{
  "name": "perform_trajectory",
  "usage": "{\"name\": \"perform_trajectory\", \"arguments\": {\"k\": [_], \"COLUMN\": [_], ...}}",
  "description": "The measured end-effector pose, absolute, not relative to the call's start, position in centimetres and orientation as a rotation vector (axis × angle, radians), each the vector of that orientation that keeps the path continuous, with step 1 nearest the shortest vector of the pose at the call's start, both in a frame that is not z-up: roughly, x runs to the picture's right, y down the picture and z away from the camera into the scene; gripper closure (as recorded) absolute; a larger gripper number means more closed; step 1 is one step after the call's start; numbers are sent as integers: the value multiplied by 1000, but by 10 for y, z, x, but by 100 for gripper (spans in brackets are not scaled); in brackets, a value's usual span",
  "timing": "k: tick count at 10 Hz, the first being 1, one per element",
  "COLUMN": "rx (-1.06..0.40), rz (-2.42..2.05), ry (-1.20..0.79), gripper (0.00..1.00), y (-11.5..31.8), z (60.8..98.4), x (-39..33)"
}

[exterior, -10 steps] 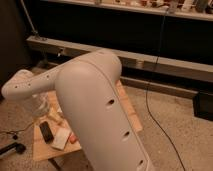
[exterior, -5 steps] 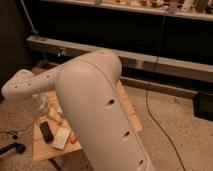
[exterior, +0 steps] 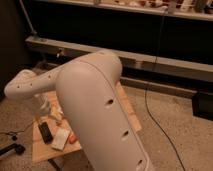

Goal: Stand the bottle upright

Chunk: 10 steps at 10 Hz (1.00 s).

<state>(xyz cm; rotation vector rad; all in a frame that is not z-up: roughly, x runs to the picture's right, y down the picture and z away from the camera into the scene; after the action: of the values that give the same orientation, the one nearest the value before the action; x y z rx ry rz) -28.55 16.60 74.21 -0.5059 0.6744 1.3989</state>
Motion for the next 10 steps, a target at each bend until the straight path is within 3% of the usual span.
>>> {"name": "perform_trajectory", "arguments": {"k": [5, 10], "rx": [-501, -447], "rz": [1394, 1336], "ry": [662, 701], "gripper": [35, 35], "y": [167, 192], "z": [743, 777], "x": [-289, -274]}}
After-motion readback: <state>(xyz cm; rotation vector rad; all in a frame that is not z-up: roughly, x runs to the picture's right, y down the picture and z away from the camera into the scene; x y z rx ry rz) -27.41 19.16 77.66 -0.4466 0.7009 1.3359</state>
